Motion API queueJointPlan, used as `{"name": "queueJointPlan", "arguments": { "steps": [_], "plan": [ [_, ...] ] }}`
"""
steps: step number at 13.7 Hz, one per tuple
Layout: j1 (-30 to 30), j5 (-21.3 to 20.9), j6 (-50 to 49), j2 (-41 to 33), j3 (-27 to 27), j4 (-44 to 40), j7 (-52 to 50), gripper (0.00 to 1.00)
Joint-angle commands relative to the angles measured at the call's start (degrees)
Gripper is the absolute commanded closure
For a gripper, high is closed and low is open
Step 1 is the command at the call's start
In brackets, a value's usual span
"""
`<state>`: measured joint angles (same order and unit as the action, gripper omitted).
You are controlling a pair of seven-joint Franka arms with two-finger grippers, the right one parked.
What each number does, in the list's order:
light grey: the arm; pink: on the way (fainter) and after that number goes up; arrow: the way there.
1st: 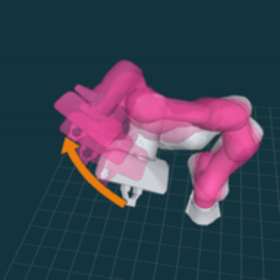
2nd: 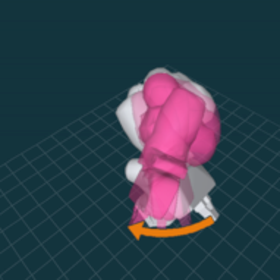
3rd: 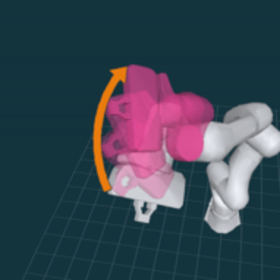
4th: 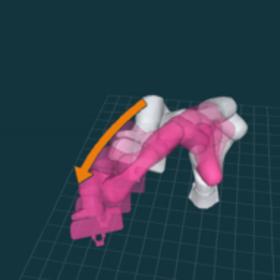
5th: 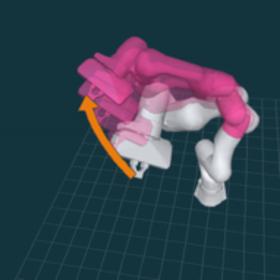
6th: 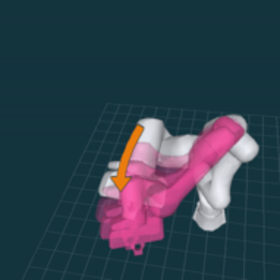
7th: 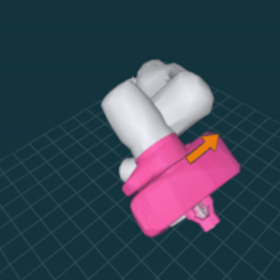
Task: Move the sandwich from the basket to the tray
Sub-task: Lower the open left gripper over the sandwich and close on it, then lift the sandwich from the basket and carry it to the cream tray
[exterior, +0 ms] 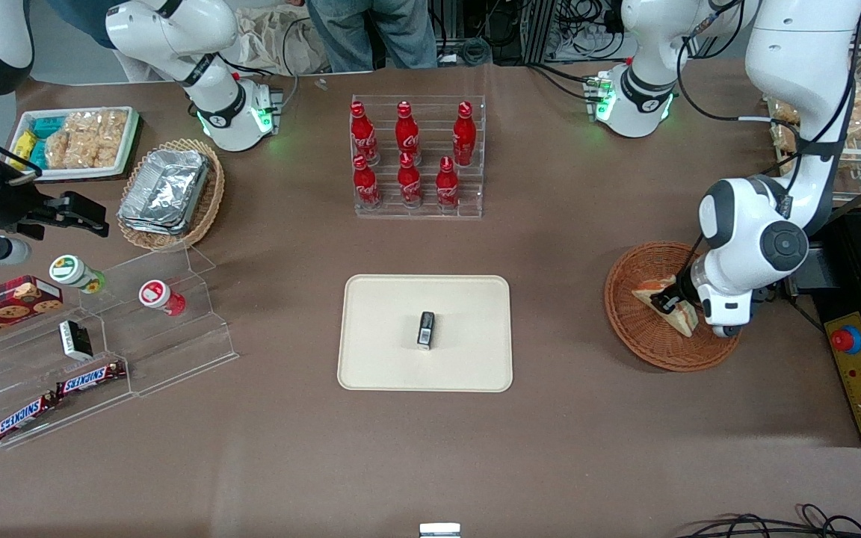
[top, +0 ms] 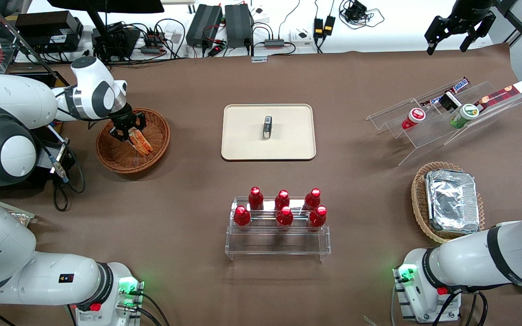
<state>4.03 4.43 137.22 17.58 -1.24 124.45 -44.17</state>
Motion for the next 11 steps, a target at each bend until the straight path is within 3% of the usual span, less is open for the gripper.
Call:
{"name": "queueJointPlan", "arguments": {
  "steps": [1,7,11],
  "plan": [
    [0.27,-0.73,-1.58,-4.29,0.36,0.53,-1.27,1.0],
    [0.8,-0.47,-25.13,-11.08,4.21,-12.45,-0.74,1.0],
    [0.71,-0.12,-30.61,-10.64,10.8,-20.64,-0.66,1.0]
  ]
}}
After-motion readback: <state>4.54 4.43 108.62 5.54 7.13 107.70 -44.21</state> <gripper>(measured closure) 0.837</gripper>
